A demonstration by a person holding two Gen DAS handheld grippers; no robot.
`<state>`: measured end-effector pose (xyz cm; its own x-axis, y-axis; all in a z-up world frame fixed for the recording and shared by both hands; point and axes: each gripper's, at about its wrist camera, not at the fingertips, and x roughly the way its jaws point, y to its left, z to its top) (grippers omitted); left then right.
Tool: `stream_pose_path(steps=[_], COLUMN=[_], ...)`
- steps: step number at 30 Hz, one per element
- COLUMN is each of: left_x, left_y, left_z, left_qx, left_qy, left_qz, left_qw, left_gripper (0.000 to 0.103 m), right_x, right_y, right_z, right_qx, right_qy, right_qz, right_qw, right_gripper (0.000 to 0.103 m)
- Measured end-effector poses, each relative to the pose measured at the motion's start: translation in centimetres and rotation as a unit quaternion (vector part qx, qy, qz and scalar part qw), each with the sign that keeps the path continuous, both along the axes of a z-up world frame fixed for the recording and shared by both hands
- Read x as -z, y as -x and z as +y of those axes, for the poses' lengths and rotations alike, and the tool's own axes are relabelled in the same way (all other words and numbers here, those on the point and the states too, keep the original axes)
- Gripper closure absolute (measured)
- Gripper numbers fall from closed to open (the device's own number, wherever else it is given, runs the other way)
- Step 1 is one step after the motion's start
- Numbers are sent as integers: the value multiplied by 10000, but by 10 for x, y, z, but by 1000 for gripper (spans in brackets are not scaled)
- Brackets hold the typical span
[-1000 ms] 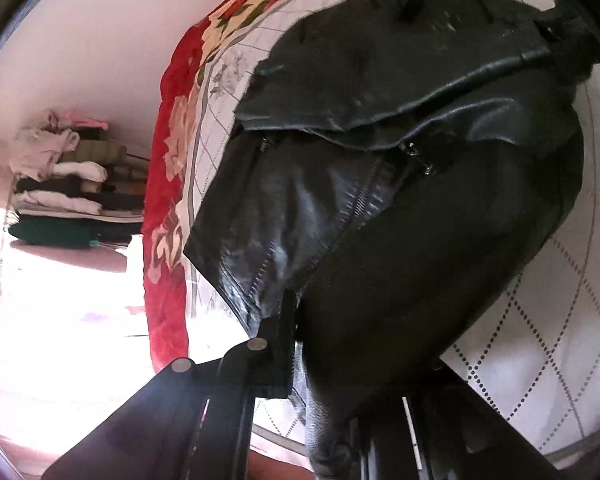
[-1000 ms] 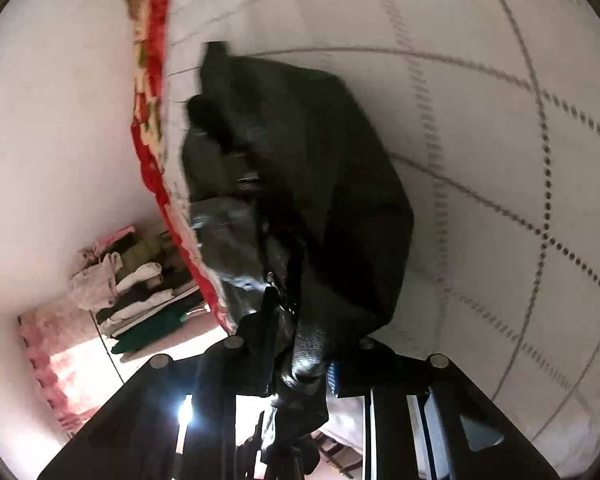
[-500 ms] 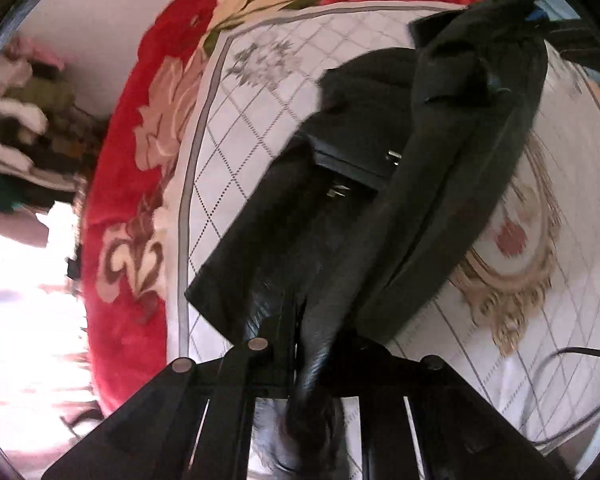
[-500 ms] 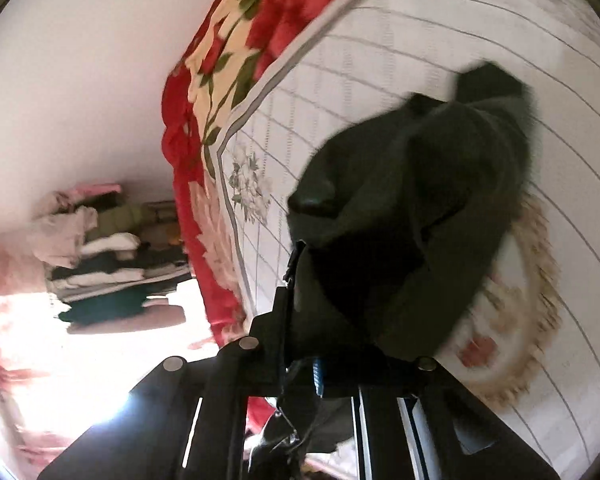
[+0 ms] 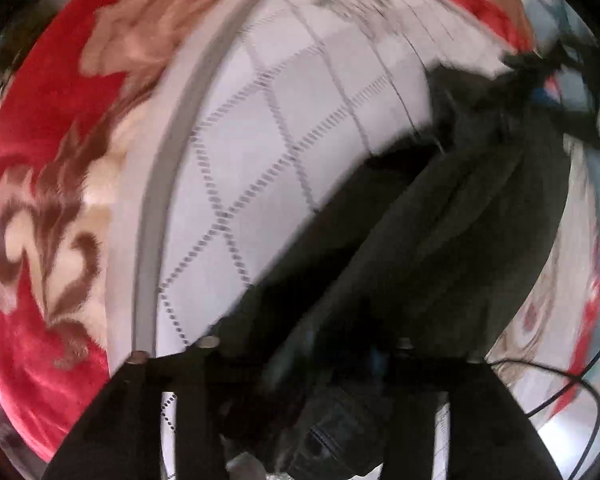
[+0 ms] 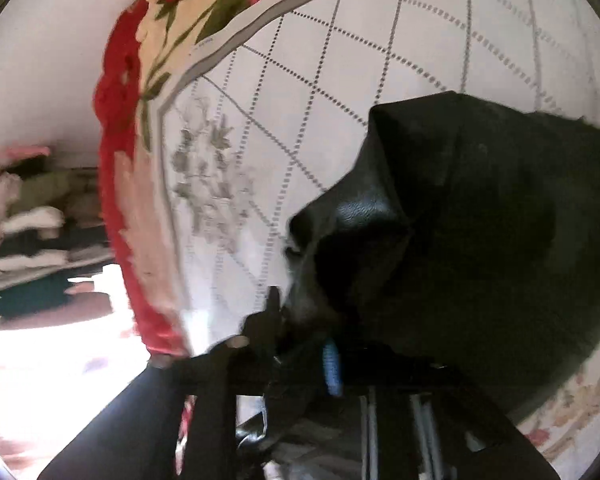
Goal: Fold large clothes
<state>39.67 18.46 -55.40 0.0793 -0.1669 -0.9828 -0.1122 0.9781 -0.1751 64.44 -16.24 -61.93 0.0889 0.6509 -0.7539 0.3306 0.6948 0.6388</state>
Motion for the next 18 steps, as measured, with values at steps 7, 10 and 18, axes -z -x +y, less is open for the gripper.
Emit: stream_pose_path(steps=[7,10,18], left_x=[-24,-32,-31], left_y=[16,16,-8], left_z=[33,19,-48], left_qx=[-883,-786,-330], left_qy=[-304,-463,-554], left_qz=[-304,-468,-569], left_qw=[9952,9947,9963], left_gripper=[20,16,5], right_x=[-44,-39,77], right_y=[57,89,78], right_z=[-93,-143,-203], right_qx=[334,646,1456], right_qy=[592,1287,-419], right_qz=[-565,-543,-433], right_qw=[9961,9881,9875], right_gripper=[39,34,32])
